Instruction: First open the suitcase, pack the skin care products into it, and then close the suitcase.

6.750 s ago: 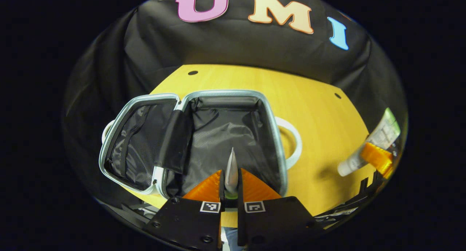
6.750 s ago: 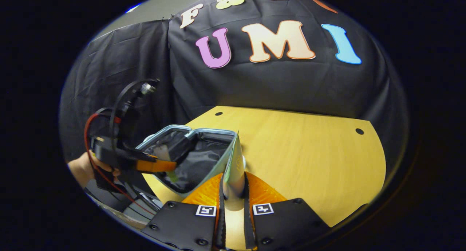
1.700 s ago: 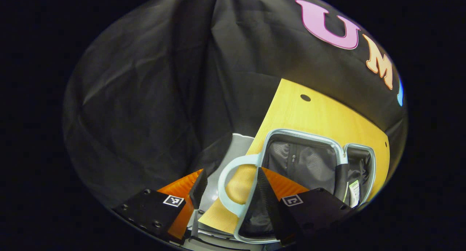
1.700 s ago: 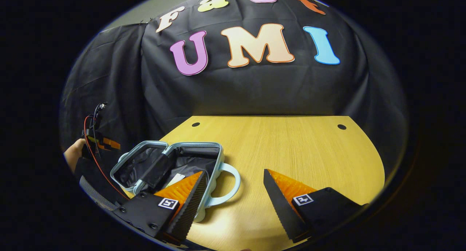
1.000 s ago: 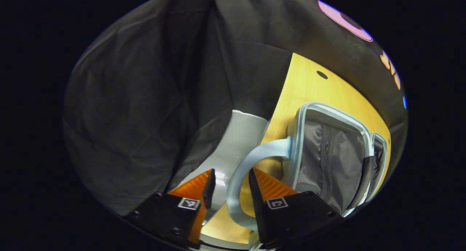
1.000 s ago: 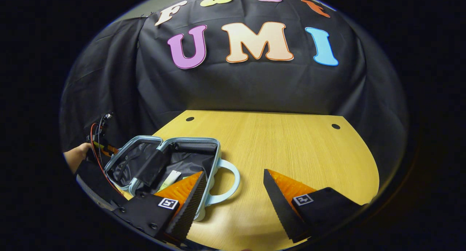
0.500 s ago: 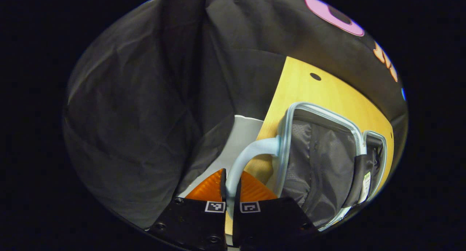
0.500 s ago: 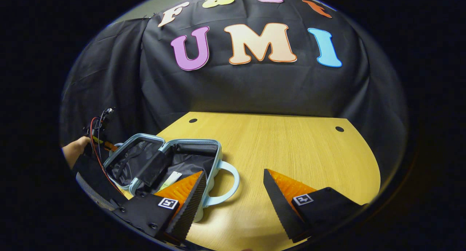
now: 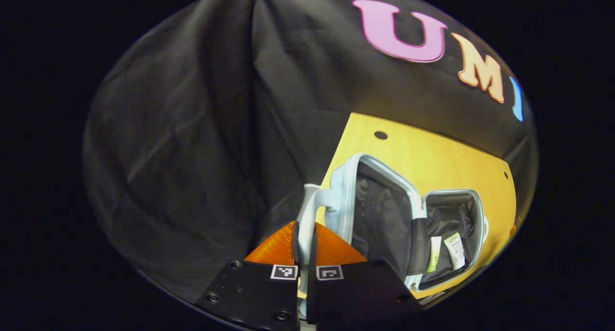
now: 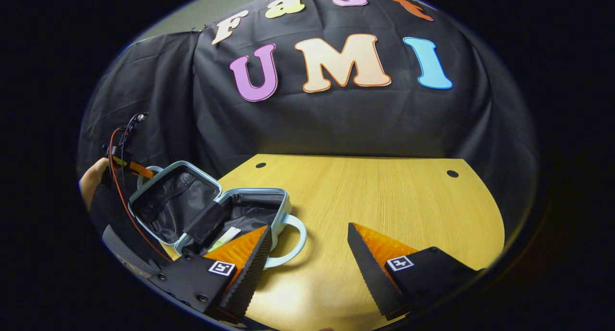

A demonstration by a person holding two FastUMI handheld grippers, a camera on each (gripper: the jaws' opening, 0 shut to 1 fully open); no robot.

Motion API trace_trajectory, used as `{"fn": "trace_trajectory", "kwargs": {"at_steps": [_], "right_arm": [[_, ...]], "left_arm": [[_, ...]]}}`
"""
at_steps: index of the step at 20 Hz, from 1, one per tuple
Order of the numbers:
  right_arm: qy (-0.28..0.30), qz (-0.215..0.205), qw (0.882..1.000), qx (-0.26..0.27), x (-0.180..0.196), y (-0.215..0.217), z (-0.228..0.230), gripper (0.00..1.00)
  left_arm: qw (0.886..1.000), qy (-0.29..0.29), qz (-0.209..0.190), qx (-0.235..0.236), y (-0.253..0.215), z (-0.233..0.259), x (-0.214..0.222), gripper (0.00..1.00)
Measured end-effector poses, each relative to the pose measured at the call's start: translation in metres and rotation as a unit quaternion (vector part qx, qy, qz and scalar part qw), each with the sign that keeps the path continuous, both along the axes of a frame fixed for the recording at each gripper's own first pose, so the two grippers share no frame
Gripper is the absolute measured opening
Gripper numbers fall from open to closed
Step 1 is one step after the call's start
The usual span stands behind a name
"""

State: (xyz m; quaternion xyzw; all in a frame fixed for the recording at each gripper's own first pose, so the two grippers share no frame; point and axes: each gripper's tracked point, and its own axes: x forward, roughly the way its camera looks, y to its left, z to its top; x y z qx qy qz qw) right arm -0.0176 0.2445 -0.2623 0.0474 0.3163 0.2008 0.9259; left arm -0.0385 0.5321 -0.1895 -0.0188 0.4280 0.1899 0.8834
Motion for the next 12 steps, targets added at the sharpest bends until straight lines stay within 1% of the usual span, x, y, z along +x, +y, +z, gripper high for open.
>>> {"fn": "trace_trajectory", "kwargs": {"at_steps": [3, 4, 7, 10, 12], "right_arm": [[0.001, 0.002, 1.0, 0.009, -0.002, -0.015, 0.001, 0.98], [0.0, 0.002, 1.0, 0.011, -0.002, -0.021, 0.002, 0.98], [0.002, 0.0, 1.0, 0.017, -0.002, -0.039, 0.004, 0.98], [0.001, -0.003, 1.0, 0.022, -0.001, -0.055, 0.005, 0.98], [0.0, -0.006, 1.0, 0.025, 0.001, -0.065, 0.007, 0.98]], "left_arm": [[0.999, -0.017, -0.026, 0.011, -0.039, 0.031, 0.009, 0.0], [0.999, -0.024, -0.028, 0.018, -0.049, 0.039, 0.013, 0.0], [0.997, -0.043, -0.051, 0.023, -0.089, 0.056, 0.023, 0.0], [0.996, -0.056, -0.07, 0.012, -0.127, 0.072, 0.034, 0.0], [0.994, -0.071, -0.08, -0.01, -0.155, 0.08, 0.042, 0.0]]}}
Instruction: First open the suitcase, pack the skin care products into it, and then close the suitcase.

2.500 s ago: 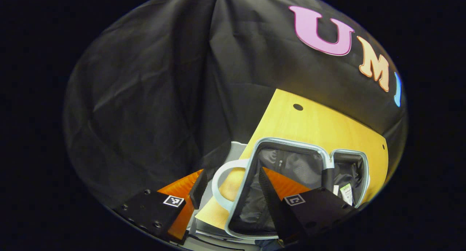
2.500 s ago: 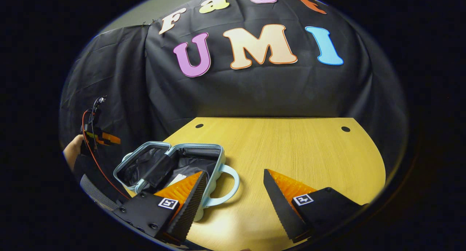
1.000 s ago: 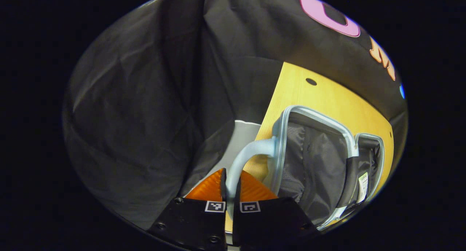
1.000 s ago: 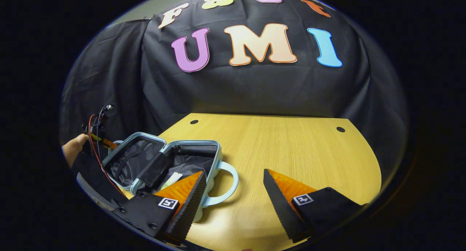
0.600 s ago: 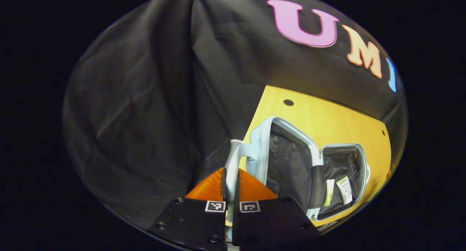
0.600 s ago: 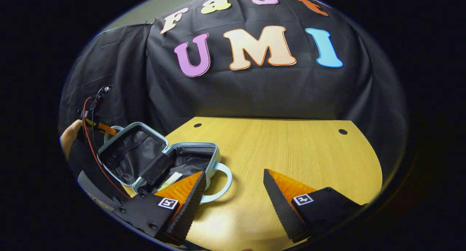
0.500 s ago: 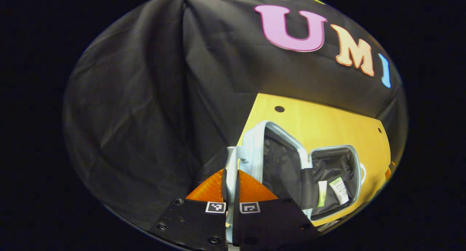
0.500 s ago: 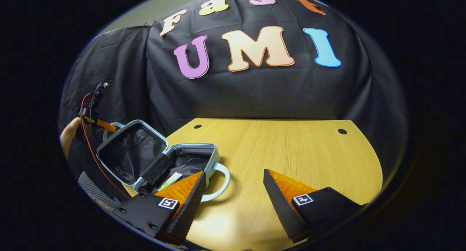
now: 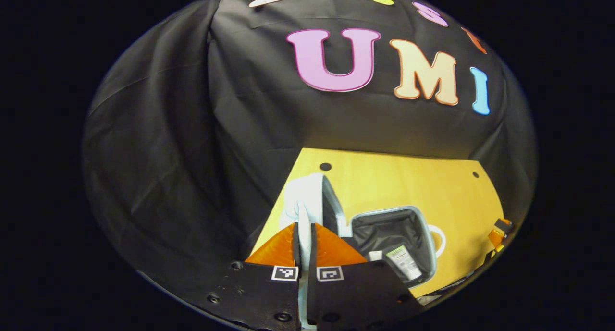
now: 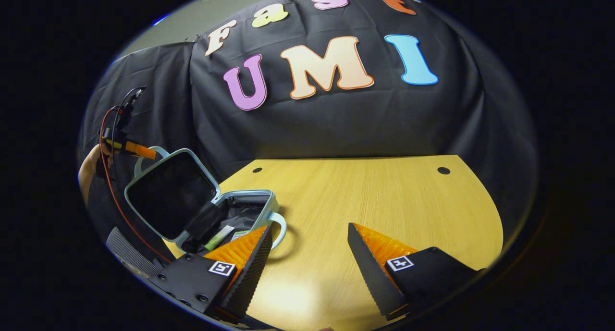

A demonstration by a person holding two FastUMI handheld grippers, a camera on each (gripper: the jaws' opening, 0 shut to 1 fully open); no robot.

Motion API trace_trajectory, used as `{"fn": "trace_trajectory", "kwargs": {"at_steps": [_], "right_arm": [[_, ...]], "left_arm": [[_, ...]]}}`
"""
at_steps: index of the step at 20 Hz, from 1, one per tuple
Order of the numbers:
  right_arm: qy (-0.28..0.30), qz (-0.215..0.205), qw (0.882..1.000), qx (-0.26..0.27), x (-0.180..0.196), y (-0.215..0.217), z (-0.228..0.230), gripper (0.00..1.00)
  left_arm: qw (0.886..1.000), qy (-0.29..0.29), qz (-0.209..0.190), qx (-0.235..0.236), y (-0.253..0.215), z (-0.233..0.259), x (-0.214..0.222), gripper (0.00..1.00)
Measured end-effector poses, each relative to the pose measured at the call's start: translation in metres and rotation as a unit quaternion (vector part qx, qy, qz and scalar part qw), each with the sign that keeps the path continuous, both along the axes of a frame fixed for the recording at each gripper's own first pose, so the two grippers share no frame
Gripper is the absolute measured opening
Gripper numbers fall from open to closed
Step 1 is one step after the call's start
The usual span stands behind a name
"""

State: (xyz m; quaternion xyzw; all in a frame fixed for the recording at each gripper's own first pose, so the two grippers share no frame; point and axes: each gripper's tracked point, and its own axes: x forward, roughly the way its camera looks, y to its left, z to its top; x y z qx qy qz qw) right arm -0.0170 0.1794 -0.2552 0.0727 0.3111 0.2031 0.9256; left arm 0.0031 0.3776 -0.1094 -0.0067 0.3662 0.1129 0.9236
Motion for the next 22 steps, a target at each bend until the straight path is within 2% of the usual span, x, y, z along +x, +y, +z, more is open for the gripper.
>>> {"fn": "trace_trajectory", "kwargs": {"at_steps": [3, 7, 11, 18, 22], "right_arm": [[0.001, -0.005, 1.0, 0.004, 0.001, -0.014, 0.001, 0.98], [0.0, -0.009, 1.0, 0.006, 0.002, -0.032, 0.005, 0.98], [-0.006, -0.014, 1.0, 0.002, -0.001, -0.057, 0.011, 0.98], [-0.014, -0.028, 0.999, -0.01, -0.005, -0.112, 0.017, 0.98], [-0.018, -0.04, 0.999, -0.016, -0.008, -0.146, 0.02, 0.98]], "left_arm": [[0.999, -0.019, -0.018, -0.023, -0.035, 0.004, 0.012, 0.0], [0.998, -0.032, -0.044, -0.027, -0.078, 0.0, 0.025, 0.0], [0.994, -0.046, -0.077, -0.065, -0.136, -0.009, 0.035, 0.0], [0.988, -0.03, -0.116, -0.092, -0.219, -0.051, 0.052, 0.0], [0.987, -0.004, -0.132, -0.092, -0.262, -0.088, 0.044, 0.01]]}}
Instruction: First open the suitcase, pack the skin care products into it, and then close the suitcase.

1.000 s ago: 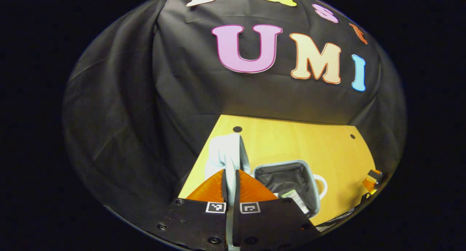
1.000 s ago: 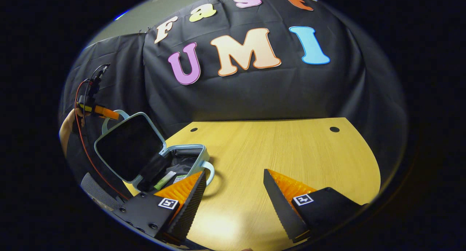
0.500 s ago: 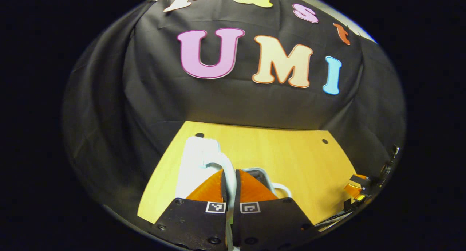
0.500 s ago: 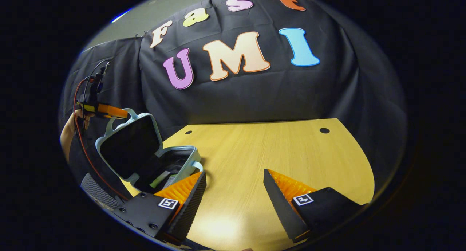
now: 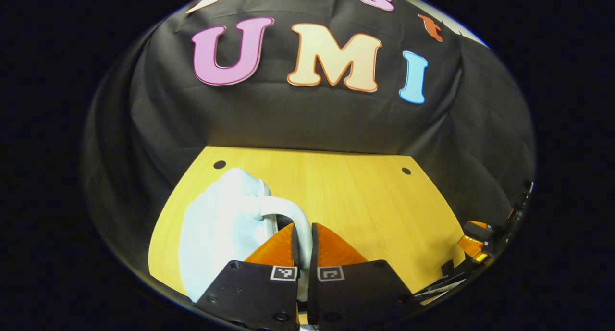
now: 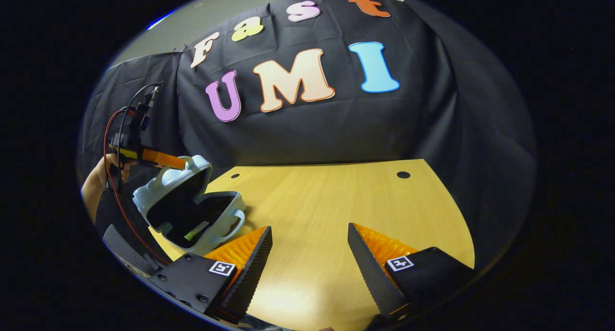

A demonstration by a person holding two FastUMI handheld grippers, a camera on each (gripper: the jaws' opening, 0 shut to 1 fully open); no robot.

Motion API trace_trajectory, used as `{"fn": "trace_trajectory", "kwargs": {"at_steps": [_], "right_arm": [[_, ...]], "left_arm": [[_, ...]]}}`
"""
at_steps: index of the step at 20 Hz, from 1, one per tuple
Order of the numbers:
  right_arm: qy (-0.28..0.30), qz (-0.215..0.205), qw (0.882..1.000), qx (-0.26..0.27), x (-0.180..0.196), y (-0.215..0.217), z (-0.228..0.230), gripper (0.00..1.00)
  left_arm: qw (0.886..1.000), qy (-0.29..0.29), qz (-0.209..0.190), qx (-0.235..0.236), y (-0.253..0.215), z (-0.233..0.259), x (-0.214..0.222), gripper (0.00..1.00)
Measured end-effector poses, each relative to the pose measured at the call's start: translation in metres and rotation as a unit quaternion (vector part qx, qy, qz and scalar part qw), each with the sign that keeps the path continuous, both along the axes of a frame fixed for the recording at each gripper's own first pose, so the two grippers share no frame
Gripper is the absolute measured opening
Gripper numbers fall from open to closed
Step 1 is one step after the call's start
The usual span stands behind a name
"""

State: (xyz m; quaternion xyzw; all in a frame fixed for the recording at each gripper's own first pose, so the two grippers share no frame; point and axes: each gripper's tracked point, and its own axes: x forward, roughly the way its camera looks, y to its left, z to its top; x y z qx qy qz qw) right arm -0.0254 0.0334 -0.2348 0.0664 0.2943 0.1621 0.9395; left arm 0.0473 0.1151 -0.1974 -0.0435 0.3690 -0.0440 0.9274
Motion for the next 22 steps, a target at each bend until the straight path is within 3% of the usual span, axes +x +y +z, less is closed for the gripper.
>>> {"fn": "trace_trajectory", "kwargs": {"at_steps": [3, 5, 7, 10, 11, 15, 17, 22], "right_arm": [[-0.004, -0.005, 1.0, -0.005, -0.001, -0.022, 0.004, 0.98], [-0.01, -0.005, 1.0, -0.007, 0.0, -0.033, 0.009, 0.98], [-0.027, -0.001, 1.0, -0.011, 0.005, -0.036, 0.021, 0.98], [-0.071, 0.007, 0.997, -0.015, 0.02, -0.024, 0.053, 0.98], [-0.089, 0.005, 0.996, -0.013, 0.025, -0.018, 0.067, 0.98], [-0.185, -0.037, 0.982, 0.003, 0.044, 0.005, 0.148, 0.98], [-0.228, -0.057, 0.972, 0.007, 0.047, 0.014, 0.19, 0.97], [-0.327, -0.109, 0.939, 0.006, 0.027, 0.015, 0.28, 0.95]], "left_arm": [[1.0, 0.021, -0.007, 0.007, -0.027, -0.03, -0.006, 0.03], [1.0, 0.019, 0.0, 0.017, -0.037, -0.04, -0.008, 0.1], [0.999, -0.016, 0.004, 0.031, -0.051, -0.032, -0.003, 0.25], [0.993, -0.103, 0.015, 0.053, -0.068, 0.007, 0.003, 0.79], [0.989, -0.135, 0.028, 0.061, -0.069, 0.024, 0.004, 0.84], [0.956, -0.264, 0.108, 0.072, -0.059, 0.098, -0.013, 0.87], [0.939, -0.313, 0.124, 0.07, -0.057, 0.131, -0.02, 0.88], [0.926, -0.361, 0.079, 0.076, -0.068, 0.175, -0.024, 0.95]]}}
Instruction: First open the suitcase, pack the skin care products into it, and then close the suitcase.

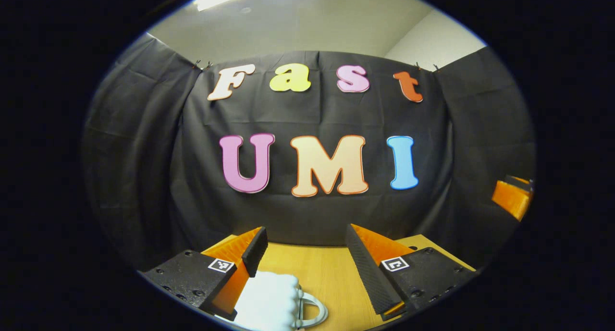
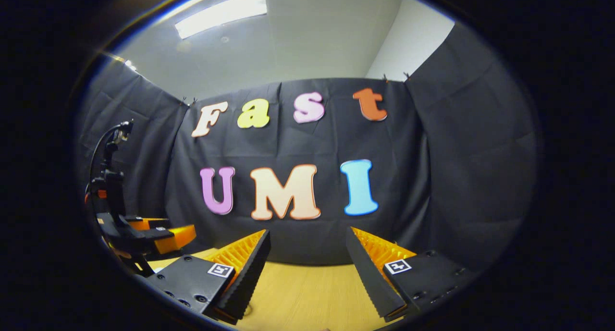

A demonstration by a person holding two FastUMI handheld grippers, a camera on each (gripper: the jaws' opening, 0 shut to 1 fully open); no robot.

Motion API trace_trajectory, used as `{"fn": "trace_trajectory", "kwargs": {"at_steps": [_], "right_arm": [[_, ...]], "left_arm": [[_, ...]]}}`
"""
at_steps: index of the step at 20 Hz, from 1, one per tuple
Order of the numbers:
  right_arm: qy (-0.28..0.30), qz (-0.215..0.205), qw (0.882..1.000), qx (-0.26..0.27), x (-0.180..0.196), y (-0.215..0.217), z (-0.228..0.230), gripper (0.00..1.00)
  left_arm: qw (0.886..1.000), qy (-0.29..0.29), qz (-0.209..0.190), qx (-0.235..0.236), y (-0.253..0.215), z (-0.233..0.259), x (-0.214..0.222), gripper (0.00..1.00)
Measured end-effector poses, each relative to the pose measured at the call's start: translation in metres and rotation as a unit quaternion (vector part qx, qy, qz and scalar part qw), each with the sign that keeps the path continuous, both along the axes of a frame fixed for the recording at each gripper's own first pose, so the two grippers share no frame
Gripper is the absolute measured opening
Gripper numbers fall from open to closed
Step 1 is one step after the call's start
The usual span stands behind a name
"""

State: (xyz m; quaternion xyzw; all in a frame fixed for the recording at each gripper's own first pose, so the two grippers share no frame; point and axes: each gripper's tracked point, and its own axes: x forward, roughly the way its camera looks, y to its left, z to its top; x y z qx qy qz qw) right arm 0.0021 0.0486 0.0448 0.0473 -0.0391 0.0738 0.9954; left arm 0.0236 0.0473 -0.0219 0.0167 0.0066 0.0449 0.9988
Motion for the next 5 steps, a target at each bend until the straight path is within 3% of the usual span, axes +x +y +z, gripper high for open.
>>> {"fn": "trace_trajectory", "kwargs": {"at_steps": [5], "right_arm": [[-0.021, -0.018, 1.0, 0.003, -0.018, 0.008, 0.023, 0.95]], "left_arm": [[1.0, 0.005, -0.029, 0.003, -0.006, 0.003, -0.013, 0.94]]}}
